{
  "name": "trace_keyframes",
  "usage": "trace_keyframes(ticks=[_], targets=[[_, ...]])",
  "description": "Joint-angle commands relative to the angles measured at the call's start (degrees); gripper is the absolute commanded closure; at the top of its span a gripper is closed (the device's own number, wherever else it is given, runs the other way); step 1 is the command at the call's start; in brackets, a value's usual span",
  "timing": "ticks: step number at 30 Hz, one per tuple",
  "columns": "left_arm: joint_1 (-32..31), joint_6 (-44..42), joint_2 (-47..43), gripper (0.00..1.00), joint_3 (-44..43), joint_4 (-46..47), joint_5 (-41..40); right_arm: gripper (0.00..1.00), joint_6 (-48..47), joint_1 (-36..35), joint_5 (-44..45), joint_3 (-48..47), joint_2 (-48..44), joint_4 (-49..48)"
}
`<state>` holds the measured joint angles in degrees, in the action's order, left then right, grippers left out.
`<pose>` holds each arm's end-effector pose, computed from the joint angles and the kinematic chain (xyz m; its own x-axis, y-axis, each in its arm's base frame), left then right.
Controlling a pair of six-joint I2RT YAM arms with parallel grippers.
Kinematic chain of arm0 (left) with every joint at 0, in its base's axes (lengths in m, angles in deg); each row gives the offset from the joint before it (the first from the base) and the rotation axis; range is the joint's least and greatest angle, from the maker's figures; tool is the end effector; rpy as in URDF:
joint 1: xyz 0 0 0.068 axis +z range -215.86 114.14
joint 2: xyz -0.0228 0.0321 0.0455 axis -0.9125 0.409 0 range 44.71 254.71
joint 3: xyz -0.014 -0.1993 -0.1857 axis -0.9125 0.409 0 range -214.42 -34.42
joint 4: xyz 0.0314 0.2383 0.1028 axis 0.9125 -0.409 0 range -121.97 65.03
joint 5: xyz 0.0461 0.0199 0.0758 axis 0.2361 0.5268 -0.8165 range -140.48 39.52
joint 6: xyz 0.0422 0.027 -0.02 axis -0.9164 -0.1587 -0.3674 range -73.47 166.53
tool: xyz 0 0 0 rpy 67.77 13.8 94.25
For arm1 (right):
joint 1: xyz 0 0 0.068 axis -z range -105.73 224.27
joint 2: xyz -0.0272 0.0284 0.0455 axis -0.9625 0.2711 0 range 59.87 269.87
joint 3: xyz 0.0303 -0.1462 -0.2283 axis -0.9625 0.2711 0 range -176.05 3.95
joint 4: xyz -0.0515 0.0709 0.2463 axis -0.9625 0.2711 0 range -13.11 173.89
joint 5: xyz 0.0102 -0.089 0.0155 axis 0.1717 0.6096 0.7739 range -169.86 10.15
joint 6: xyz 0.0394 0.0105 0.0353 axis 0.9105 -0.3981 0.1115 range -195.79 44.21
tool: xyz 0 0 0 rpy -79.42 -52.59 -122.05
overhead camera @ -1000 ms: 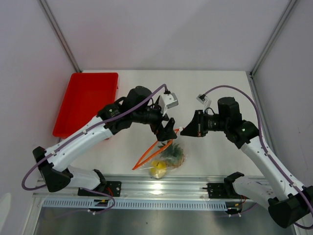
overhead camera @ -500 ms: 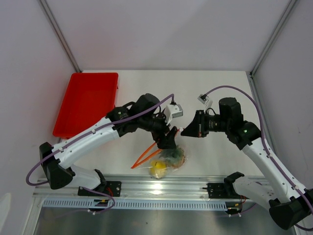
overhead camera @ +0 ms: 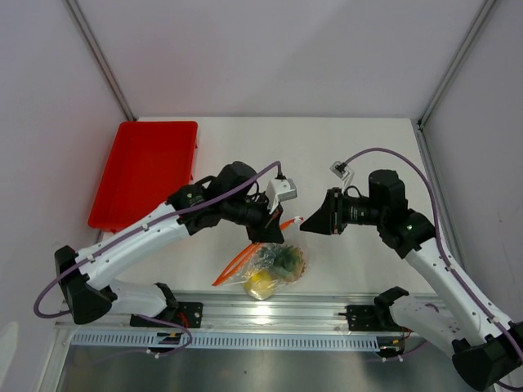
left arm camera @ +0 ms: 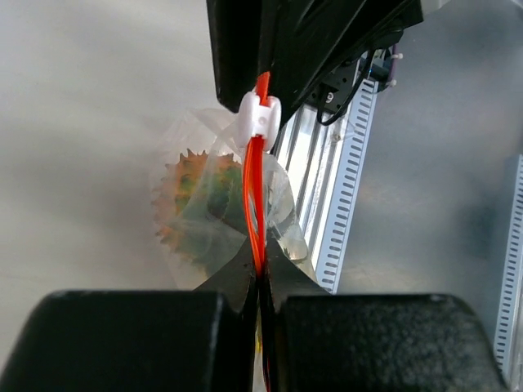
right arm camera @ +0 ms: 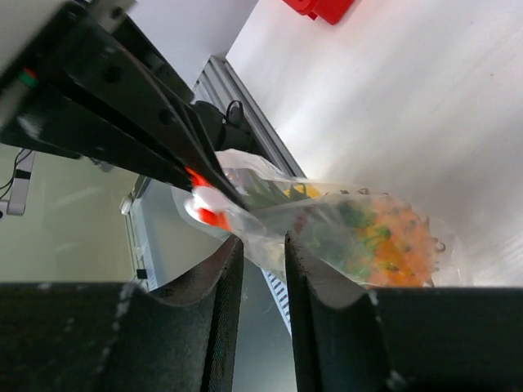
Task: Place the food in the zip-top bag and seal the zipper
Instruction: Adjust the zipper food storage bag at the center of the board, then zip the zipper food storage bag at the center of the board.
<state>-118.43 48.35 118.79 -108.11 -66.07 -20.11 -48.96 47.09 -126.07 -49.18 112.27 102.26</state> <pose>0.1507 -0.2264 0.3563 -0.4315 0.5186 -0.7381 0.9021 0.2402 -0.3585 0.1598 0.1109 0.3446 -0.7371 -0.0273 -0.6752 -0.6355 0.3679 0.6789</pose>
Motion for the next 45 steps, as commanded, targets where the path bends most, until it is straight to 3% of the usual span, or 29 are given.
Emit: trace_keyframes(ticks=[1,12,14,18,24,25,26,27,29,35,39,45], targets=[[0.63,1.69,-3.77,0.99,0.83,4.62,3.38,0.70,-0.29,-0.15,-2.47,3.02,-1.16,-6.64],[0.90,2.04,-4.21,0.99,2.06,5.86,5.49,0.77,5.24,-1.73,-7.92,7.94,-4.76,-23.59],[0.90,2.13,-4.12,0.99,2.06,5.86,5.58,0.78,5.43,-2.09,-8.62,8.03,-5.29,-24.66],[0.90,2.22,-4.12,0.99,1.88,5.95,5.75,1.00,5.25,-2.27,-8.54,8.12,-5.38,-24.66],[0.99,2.22,-4.56,0.99,1.97,5.86,4.96,1.00,5.08,-2.88,-7.75,8.83,-5.82,-24.40],[1.07,2.39,-4.74,0.97,1.88,6.12,4.35,1.00,4.99,-2.97,-7.49,8.83,-5.99,-24.22],[1.16,2.92,-4.91,0.86,1.88,6.30,4.09,1.00,4.90,-3.05,-7.14,8.74,-6.00,-24.14],[1.16,3.10,-5.09,0.57,1.88,6.82,3.91,1.00,4.64,-3.06,-6.70,8.65,-6.08,-23.44],[1.16,3.71,-6.05,0.45,1.88,8.58,3.21,1.00,4.29,-3.23,-6.34,8.65,-5.91,-23.00],[3.00,4.50,-7.11,0.44,1.88,15.42,8.38,1.00,3.58,-3.58,-6.78,9.44,-5.47,-22.29],[3.71,4.41,-3.43,0.48,-1.09,14.74,11.63,1.00,3.32,-3.85,-6.87,9.35,-5.56,-21.85],[4.06,6.26,-0.70,0.45,-1.28,18.34,15.86,1.00,3.14,-4.02,-6.78,9.53,-5.91,-21.59]])
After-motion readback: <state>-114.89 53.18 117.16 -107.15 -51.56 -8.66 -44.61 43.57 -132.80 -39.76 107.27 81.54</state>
